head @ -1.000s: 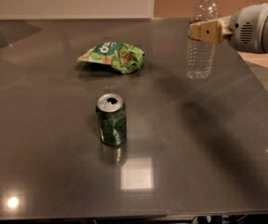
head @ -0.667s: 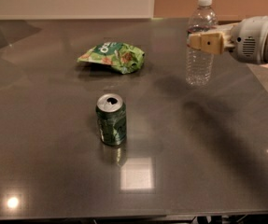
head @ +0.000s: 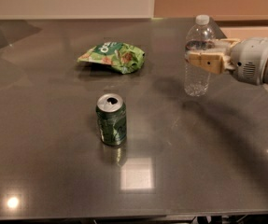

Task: Place water bottle upright

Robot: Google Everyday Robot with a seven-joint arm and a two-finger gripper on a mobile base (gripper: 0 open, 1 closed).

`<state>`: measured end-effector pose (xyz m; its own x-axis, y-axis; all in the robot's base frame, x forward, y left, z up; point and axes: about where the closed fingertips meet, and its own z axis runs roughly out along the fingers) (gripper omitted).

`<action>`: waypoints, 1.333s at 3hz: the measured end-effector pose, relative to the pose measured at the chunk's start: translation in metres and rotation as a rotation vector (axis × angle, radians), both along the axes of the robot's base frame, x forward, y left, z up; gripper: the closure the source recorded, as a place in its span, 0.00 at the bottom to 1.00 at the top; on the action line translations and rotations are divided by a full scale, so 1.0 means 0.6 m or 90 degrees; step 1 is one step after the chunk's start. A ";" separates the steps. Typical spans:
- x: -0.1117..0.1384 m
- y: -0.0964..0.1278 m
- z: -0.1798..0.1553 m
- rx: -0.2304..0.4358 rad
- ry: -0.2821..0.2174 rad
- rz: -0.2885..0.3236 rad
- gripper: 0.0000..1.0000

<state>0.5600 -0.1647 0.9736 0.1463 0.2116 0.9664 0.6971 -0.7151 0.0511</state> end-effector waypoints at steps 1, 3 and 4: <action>-0.005 0.005 -0.020 0.036 0.006 0.011 1.00; -0.015 0.023 -0.050 0.092 0.007 0.052 1.00; -0.026 0.026 -0.057 0.077 -0.010 0.082 0.83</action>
Offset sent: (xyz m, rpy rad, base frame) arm -0.0066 0.0094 -0.0336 0.1701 0.0314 0.0482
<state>0.5445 -0.1492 0.9396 0.1095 0.1095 0.9879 0.7836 -0.6210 -0.0180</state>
